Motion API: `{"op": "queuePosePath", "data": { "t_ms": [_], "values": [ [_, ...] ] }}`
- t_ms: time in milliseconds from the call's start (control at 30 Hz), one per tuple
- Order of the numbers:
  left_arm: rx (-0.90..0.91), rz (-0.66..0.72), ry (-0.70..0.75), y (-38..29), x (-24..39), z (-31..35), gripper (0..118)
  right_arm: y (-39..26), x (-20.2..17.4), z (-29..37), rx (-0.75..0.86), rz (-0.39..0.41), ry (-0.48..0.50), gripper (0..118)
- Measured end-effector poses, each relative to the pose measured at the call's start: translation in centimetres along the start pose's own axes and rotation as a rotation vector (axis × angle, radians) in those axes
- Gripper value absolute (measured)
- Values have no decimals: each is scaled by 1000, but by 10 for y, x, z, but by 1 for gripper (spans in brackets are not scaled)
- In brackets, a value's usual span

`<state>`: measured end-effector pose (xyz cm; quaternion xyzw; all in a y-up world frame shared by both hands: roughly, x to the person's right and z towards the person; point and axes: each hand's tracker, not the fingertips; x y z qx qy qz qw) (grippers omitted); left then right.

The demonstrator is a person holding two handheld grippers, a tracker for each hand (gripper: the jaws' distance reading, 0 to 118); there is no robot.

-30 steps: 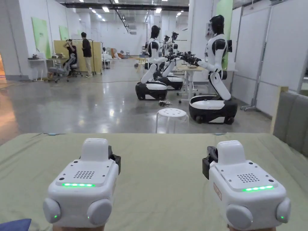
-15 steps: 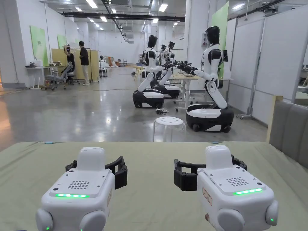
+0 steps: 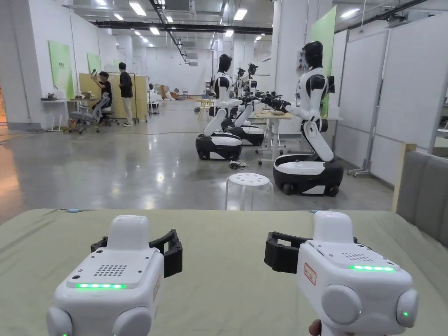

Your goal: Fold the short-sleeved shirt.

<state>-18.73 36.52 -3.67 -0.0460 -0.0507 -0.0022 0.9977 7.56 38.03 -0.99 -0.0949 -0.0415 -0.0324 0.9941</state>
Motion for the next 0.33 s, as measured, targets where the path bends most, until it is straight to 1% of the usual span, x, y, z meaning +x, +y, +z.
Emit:
{"op": "queuePosePath", "data": {
  "t_ms": [33, 67, 100, 233, 300, 333],
  "values": [
    [0, 2, -1, 0, 1, 0, 72, -1, -1, 1, 8, 28, -18, 118],
    [0, 2, -1, 0, 1, 0, 73, -2, -1, 2, 40, 40, -26, 118],
    [1, 0, -1, -1, 2, 0, 72, -4, -1, 4, 81, 29, -21, 118],
    [3, -6, 6, -1, 2, 0, 72, -1, 3, 4, 50, -18, -2, 118],
    [2, -2, 6, 0, 2, 0, 72, 0, 8, 6, 31, -61, 46, 118],
    [4, -1, 5, 0, 3, 1, 72, 0, 9, 7, 17, -68, 47, 118]
  ]
}}
